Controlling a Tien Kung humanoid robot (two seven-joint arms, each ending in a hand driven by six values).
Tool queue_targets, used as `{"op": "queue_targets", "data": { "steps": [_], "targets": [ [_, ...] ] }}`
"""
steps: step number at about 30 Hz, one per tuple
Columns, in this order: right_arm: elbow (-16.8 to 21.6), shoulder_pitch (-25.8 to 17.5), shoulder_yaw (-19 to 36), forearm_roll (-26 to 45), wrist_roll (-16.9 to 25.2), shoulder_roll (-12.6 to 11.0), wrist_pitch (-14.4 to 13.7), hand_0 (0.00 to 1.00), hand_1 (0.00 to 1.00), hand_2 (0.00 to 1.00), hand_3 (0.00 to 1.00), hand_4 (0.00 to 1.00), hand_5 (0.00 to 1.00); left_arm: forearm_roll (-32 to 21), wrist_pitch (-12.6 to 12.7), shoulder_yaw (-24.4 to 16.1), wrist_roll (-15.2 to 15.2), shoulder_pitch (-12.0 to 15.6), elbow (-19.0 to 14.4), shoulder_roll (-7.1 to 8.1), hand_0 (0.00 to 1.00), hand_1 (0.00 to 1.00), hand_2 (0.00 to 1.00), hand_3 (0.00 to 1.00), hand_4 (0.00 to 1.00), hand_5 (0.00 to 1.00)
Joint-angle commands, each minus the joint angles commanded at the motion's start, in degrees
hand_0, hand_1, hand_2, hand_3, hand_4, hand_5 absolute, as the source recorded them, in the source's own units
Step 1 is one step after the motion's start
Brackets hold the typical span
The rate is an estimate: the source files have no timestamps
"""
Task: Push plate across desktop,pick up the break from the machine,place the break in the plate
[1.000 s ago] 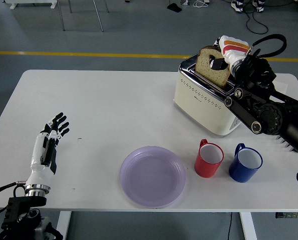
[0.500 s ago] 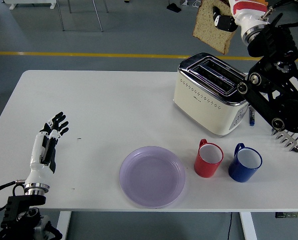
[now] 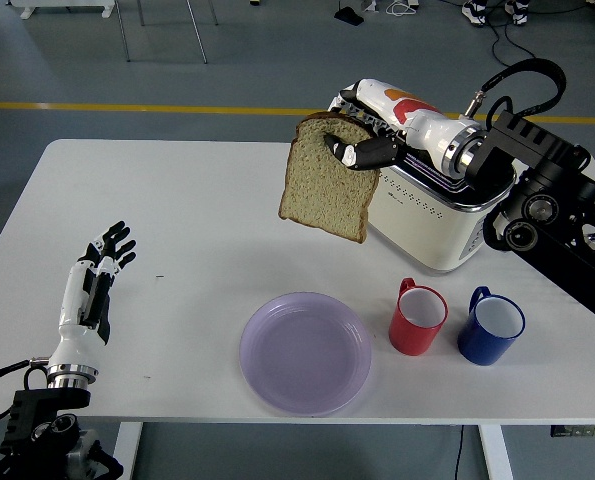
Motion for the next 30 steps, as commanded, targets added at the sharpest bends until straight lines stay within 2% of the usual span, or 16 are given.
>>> {"op": "queue_targets", "data": {
  "steps": [3, 5, 9, 14, 16, 21, 28, 29, 30],
  "targets": [
    [1.8, -1.8, -2.5, 1.7, 0.0, -1.2, 3.1, 0.108, 0.150, 0.280, 0.400, 0.212, 0.002, 0.1, 0.0, -0.4, 0.0, 0.2, -0.3, -0.06, 0.793, 0.828, 0.887, 0.853, 0.486, 0.857],
    [1.8, -2.7, -3.7, 1.0, -0.3, -1.4, 2.9, 0.077, 0.144, 0.276, 0.398, 0.190, 0.008, 0.2, 0.1, -0.7, 0.0, 0.1, -0.4, 0.04, 0.797, 0.828, 0.887, 0.853, 0.485, 0.857],
    [0.4, -5.4, -5.7, 1.1, -0.1, -1.4, 1.0, 0.077, 0.144, 0.276, 0.398, 0.190, 0.008, 0.3, 0.2, -1.6, 0.0, 0.0, -0.6, 0.25, 0.797, 0.828, 0.887, 0.853, 0.485, 0.857],
    [-3.2, -6.5, -9.4, 3.2, 1.1, 0.9, -3.0, 0.072, 0.138, 0.277, 0.405, 0.207, 0.008, 0.3, 0.3, -1.8, -0.1, 0.3, -0.1, 0.13, 0.798, 0.830, 0.888, 0.850, 0.483, 0.855],
    [-4.7, -6.5, -10.9, 4.4, 1.6, 2.0, -3.5, 0.072, 0.138, 0.277, 0.405, 0.207, 0.008, 0.3, 0.3, -1.7, -0.1, 0.1, 0.0, 0.08, 0.798, 0.830, 0.888, 0.850, 0.483, 0.855],
    [-8.1, -6.4, -13.4, 6.8, 2.2, 4.5, -3.7, 0.092, 0.143, 0.282, 0.407, 0.227, 0.002, 0.3, 0.3, -1.9, -0.1, -0.6, 0.1, -0.58, 0.797, 0.830, 0.889, 0.851, 0.485, 0.853],
    [-12.4, -6.8, -15.2, 9.1, 3.9, 7.1, -3.3, 0.096, 0.144, 0.284, 0.413, 0.252, 0.002, 0.1, 0.4, -1.7, -0.1, 0.0, 0.1, -0.79, 0.800, 0.831, 0.888, 0.849, 0.480, 0.848],
    [-12.9, -6.8, -15.3, 9.1, 4.1, 7.4, -3.3, 0.097, 0.146, 0.287, 0.422, 0.297, 0.005, 0.0, 0.4, -1.7, -0.1, 0.1, 0.1, -0.83, 0.805, 0.832, 0.889, 0.845, 0.476, 0.824],
    [-13.8, -6.7, -15.6, 9.1, 4.4, 8.0, -3.2, 0.097, 0.146, 0.287, 0.422, 0.297, 0.005, 0.0, 0.4, -1.8, -0.1, 0.1, 0.1, -0.94, 0.805, 0.832, 0.889, 0.845, 0.476, 0.824]
  ]
}}
